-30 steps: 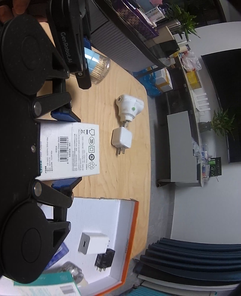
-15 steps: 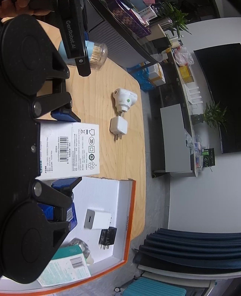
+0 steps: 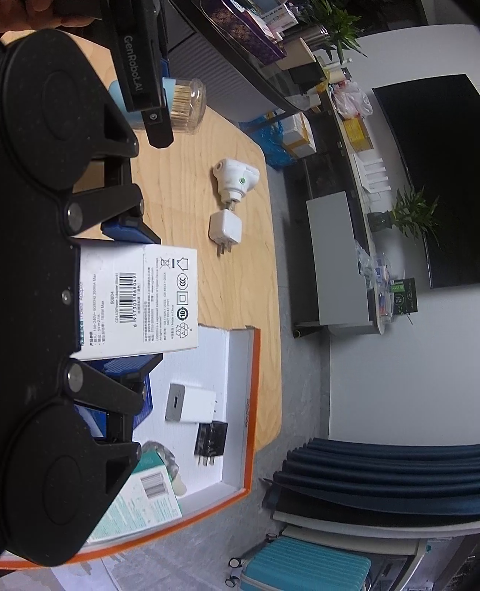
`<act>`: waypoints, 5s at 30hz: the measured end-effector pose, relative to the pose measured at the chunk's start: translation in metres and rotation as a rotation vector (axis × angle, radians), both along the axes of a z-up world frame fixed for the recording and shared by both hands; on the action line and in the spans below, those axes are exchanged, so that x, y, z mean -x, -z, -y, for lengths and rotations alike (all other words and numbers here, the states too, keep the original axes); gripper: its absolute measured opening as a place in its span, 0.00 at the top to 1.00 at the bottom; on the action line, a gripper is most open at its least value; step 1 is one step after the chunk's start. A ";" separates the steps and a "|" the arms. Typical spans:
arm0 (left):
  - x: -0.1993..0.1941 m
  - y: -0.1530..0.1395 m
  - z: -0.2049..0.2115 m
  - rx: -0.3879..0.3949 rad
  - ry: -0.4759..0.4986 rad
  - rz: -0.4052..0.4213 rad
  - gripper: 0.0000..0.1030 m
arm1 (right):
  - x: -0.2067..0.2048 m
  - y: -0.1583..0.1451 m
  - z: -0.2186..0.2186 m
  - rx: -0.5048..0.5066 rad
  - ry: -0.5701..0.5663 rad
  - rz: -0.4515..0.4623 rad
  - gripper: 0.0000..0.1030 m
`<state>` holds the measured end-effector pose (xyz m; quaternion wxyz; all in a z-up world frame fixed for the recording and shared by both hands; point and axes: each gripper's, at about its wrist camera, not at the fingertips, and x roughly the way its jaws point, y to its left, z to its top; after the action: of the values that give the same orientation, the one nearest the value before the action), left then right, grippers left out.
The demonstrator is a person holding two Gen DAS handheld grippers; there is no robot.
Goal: Organize rigid objects
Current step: 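Carry the toothpick jar and white product box over the white box with both tools, then open both tools to drop the toothpick jar and product box into the box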
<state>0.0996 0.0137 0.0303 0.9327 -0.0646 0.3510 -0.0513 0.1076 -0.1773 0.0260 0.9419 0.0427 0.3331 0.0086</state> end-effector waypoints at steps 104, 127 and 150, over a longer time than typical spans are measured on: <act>-0.050 0.008 0.168 0.012 0.373 -0.010 0.54 | -0.039 -0.016 0.143 -0.007 0.222 0.039 0.31; -0.068 0.017 0.170 0.020 0.376 -0.047 0.54 | -0.060 -0.008 0.165 -0.012 0.287 0.094 0.23; -0.055 -0.002 0.136 0.070 0.289 -0.058 0.26 | -0.011 -0.035 0.132 -0.035 0.246 0.165 0.22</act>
<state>0.1548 -0.1223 0.0321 0.9024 -0.0473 0.3813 -0.1953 0.1185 -0.3098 0.0606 0.9591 0.0988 0.2465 -0.0976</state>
